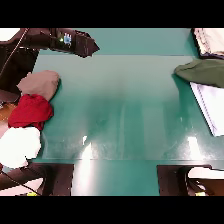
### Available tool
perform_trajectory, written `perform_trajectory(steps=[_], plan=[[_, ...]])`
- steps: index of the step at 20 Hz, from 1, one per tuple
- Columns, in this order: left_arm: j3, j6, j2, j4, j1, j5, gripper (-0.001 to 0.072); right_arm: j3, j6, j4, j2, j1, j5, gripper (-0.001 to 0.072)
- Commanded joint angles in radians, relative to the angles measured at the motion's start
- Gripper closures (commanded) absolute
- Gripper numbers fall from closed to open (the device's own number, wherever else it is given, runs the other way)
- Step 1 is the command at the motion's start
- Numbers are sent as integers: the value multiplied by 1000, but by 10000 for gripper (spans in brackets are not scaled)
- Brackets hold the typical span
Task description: Fold the shirts.
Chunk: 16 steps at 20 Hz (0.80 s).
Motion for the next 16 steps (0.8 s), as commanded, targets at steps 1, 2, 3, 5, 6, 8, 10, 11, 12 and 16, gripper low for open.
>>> perform_trajectory(steps=[1, 2, 3, 5, 6, 8, 10, 11, 12, 16], plan=[[0, -2, 0, 3, -2, -1, 685, 109, -16, 47, -5, -26, -5, 691], [0, -2, 0, 3, -2, 0, 685, 144, -16, 47, -5, -28, 7, 691], [0, -1, 0, 5, -2, -1, 686, 178, -15, 47, -5, -34, 31, 691], [0, -1, 0, 8, -2, -14, 685, 223, -15, 47, -5, -39, 68, 691], [0, 1, -2, 10, -2, -23, 685, 238, -15, 48, -5, -48, 88, 691], [0, 1, -2, 11, -2, -42, 685, 251, -14, 47, -5, -59, 136, 691], [0, 1, -2, 18, -2, -52, 685, 253, -14, 48, -5, -70, 192, 692], [0, 1, -2, 23, -2, -55, 685, 253, -15, 47, -4, -76, 224, 691], [0, 2, -2, 29, -2, -58, 685, 253, -15, 46, -3, -79, 257, 691], [0, 2, -2, 32, -2, -60, 685, 253, -5, 30, -2, -121, 386, 691]])
